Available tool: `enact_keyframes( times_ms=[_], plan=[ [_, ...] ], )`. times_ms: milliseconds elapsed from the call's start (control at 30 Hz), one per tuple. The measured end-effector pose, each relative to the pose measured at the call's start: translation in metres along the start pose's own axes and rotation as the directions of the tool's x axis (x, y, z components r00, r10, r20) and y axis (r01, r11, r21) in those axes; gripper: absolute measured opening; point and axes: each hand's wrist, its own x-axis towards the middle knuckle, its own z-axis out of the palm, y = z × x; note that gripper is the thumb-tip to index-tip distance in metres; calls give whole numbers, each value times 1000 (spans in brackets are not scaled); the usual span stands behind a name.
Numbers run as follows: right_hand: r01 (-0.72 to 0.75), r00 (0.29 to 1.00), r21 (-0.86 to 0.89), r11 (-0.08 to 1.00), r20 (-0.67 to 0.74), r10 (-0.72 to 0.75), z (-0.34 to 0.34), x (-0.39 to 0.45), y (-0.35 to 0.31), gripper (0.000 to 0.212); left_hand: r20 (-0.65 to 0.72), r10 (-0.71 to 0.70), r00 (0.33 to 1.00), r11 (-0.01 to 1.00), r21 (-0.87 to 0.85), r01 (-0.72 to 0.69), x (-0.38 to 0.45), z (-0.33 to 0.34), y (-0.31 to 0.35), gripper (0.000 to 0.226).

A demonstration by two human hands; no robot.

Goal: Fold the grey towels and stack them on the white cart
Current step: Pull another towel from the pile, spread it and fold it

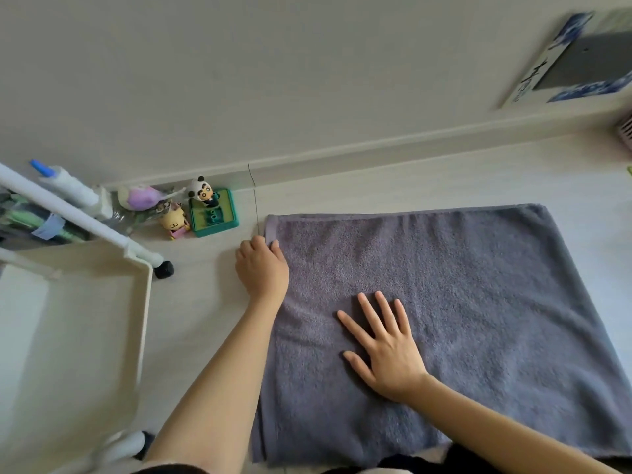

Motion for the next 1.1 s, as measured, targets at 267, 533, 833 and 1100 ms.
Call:
enact_keyframes(
  times_ms=[267, 533, 833, 1100],
  plan=[
    [-215, 977, -9, 977, 15, 215, -2, 14, 11, 63, -52, 49, 997, 999, -15, -50, 14, 11, -6, 21],
    [-102, 968, 83, 991, -223, 119, -14, 39, 6, 51, -212, 540, 814, 813, -117, -570, -41, -2, 4, 30],
    [-328, 943, 4, 945, -61, 327, -16, 65, 96, 59, 293, 479, 827, 808, 221, -547, -26, 17, -18, 68],
    [-152, 988, 1, 988, -31, 152, -17, 83, 86, 57, 398, 565, 723, 733, 161, -661, -22, 35, 48, 68]
  ],
)
